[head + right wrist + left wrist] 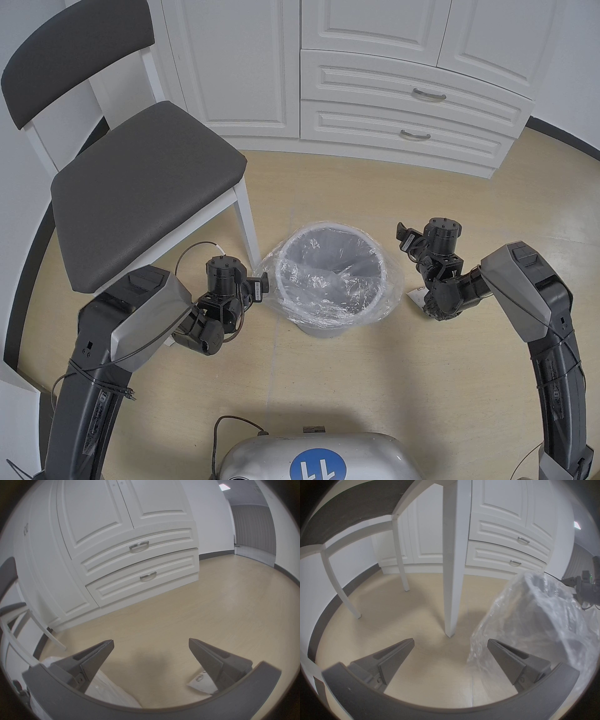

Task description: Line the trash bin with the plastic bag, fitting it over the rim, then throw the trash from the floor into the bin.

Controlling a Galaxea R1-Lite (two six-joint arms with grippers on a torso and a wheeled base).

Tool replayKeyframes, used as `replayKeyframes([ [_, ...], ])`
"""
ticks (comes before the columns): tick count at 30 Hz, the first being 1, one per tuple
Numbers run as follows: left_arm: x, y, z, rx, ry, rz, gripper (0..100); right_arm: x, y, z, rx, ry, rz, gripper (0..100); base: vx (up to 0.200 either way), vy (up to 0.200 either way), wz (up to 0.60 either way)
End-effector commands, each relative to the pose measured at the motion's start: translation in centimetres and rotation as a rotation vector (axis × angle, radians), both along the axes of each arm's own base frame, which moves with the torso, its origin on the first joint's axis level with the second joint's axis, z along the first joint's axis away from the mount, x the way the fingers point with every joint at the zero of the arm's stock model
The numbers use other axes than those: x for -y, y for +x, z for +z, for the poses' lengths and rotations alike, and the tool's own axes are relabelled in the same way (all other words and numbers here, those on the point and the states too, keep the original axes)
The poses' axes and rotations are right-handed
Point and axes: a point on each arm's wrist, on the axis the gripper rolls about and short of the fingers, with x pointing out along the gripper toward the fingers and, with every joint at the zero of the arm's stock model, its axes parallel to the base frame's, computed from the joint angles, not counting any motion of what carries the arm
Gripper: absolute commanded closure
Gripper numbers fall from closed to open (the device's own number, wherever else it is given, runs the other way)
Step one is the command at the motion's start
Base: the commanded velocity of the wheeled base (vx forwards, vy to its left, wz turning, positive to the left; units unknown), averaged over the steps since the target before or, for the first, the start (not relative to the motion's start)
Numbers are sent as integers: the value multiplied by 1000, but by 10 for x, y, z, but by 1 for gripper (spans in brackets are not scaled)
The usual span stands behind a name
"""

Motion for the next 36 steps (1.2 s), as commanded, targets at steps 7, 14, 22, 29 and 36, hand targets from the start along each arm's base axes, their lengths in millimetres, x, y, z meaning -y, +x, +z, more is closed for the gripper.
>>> replayKeyframes([
  [7, -19, -55, 34, -124, -21, -267, 0, 12, -37, -2, -218, -199, 22, 0, 0, 0, 0],
  [14, -25, -47, 26, -132, -15, -266, 0, 5, -50, -2, -236, -243, 49, 0, 0, 0, 0],
  [22, -23, -38, -18, -194, -2, -262, 0, -13, -73, 17, -200, -244, 95, 0, 0, 0, 0],
  [29, -28, -27, -29, -189, -3, -234, 0, -50, -103, 18, -168, -256, 191, 0, 0, 0, 0],
  [36, -31, -35, -17, -202, 4, -243, 0, -75, -121, 4, -172, -287, 263, 0, 0, 0, 0],
])
